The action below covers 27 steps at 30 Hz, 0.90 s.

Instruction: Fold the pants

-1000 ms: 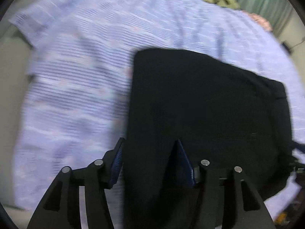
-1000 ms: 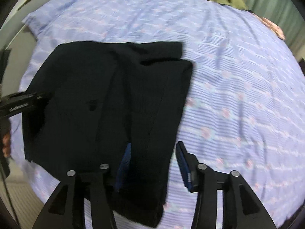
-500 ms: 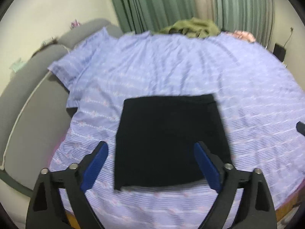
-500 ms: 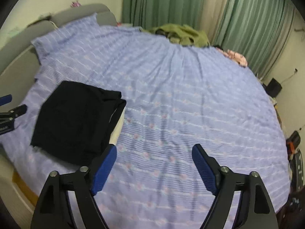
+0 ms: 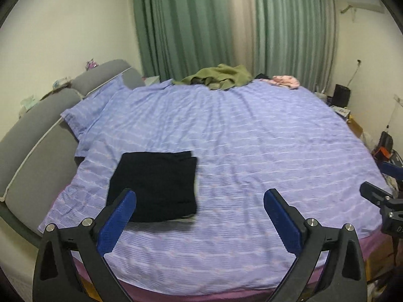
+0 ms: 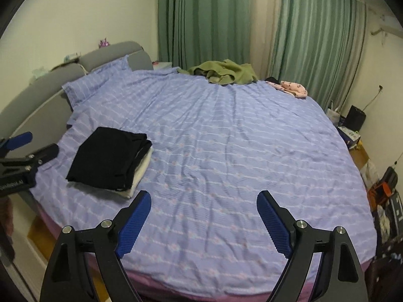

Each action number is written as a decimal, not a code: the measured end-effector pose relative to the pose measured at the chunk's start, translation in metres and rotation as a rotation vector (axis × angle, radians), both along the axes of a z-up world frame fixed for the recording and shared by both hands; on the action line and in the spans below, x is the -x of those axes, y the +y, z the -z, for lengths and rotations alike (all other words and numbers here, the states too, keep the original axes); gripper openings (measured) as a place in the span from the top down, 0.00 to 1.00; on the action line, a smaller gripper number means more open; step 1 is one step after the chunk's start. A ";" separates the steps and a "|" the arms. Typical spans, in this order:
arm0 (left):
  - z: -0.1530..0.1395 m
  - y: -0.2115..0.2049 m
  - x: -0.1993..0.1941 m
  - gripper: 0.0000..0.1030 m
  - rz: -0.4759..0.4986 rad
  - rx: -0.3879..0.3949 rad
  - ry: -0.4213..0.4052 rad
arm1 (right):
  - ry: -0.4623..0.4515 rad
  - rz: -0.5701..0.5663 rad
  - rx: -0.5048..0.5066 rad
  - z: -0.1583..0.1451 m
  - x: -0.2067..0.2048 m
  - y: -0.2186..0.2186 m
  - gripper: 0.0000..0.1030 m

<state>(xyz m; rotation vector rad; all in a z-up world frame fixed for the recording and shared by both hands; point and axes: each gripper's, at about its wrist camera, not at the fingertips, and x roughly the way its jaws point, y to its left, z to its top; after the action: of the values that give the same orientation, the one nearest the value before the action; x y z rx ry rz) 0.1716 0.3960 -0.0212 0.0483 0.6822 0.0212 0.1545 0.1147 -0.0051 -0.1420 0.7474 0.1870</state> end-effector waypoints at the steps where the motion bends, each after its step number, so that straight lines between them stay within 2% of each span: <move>1: -0.003 -0.010 0.007 0.00 0.008 0.002 -0.009 | -0.008 0.002 -0.004 -0.004 0.008 -0.007 0.16; 6: -0.015 -0.063 0.046 0.00 0.041 0.016 -0.039 | -0.043 0.006 -0.021 -0.019 0.045 -0.051 0.16; 12: -0.026 -0.096 0.078 0.00 0.052 0.021 -0.064 | -0.063 0.024 -0.047 -0.027 0.074 -0.091 0.16; 18: -0.035 -0.114 0.092 0.00 0.065 0.019 -0.073 | -0.075 0.042 -0.075 -0.034 0.090 -0.111 0.16; 27: -0.044 -0.120 0.093 0.00 0.072 0.024 -0.085 | -0.107 0.060 -0.086 -0.043 0.100 -0.122 0.16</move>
<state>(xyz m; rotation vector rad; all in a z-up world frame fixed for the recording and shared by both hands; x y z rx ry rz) 0.0782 0.2761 0.0231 0.0489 0.5948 -0.0543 0.0547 -0.0076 0.0380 -0.0472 0.6351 0.1531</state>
